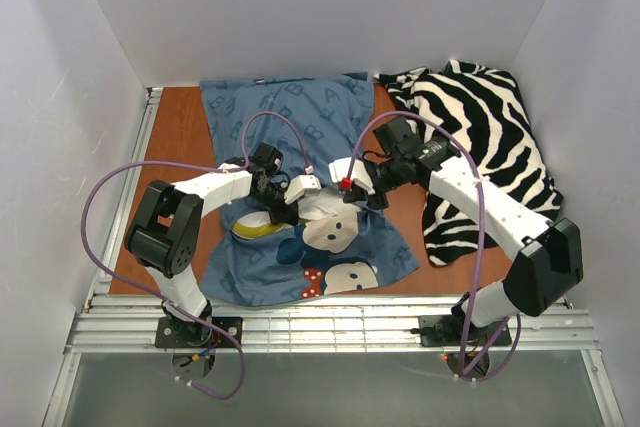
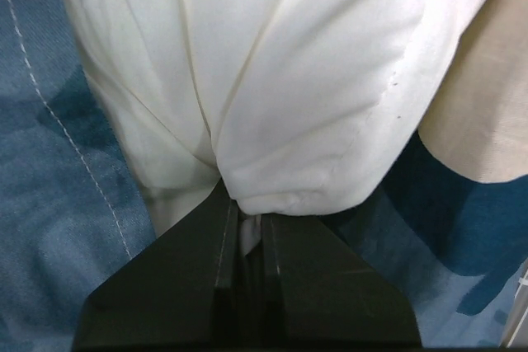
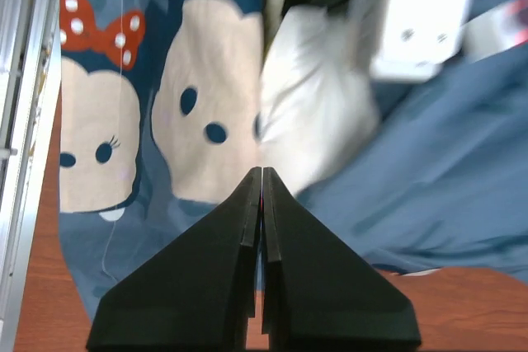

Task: Put the pillow into the pillowcase

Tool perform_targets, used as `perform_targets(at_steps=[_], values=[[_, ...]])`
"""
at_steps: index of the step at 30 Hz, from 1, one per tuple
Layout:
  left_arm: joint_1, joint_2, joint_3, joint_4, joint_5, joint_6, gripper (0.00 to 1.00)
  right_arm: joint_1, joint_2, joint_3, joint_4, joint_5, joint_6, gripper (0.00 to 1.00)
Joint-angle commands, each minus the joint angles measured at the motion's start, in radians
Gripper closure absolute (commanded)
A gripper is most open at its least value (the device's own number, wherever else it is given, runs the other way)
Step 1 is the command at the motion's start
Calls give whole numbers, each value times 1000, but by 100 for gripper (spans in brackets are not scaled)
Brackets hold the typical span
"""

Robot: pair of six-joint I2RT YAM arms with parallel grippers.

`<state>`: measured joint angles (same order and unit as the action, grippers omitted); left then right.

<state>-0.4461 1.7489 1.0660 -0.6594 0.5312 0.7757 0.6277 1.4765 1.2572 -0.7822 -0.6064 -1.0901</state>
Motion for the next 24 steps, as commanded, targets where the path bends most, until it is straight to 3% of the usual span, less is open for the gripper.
perform_targets(at_steps=[1, 5, 8, 9, 10, 11, 14, 19, 22, 24], values=[[18, 55, -60, -100, -226, 34, 100, 9, -18, 111, -88, -75, 42, 99], [12, 49, -70, -75, -174, -12, 100, 17, -15, 97, 50, -47, 136, 99], [10, 49, -70, -98, -102, -33, 100, 15, -11, 59, 46, -18, 108, 99], [10, 44, -83, -94, -77, -35, 100, 17, -22, 24, 44, -10, 90, 79], [10, 38, -87, -89, -68, -36, 100, 20, -37, -37, 47, -3, 64, 69], [10, 38, -89, -88, -59, -42, 100, 26, -38, -65, 57, 16, 67, 53], [12, 50, -77, -98, -17, -49, 100, 44, 5, -119, 93, 8, 78, 37], [12, 51, -80, -91, -2, -73, 100, 55, 114, -156, 240, 57, 107, 35], [11, 47, -81, -92, -8, -70, 100, 55, 163, -162, 225, 63, 88, 41], [12, 49, -80, -92, -11, -69, 100, 63, 172, -194, 206, 60, 72, 50]])
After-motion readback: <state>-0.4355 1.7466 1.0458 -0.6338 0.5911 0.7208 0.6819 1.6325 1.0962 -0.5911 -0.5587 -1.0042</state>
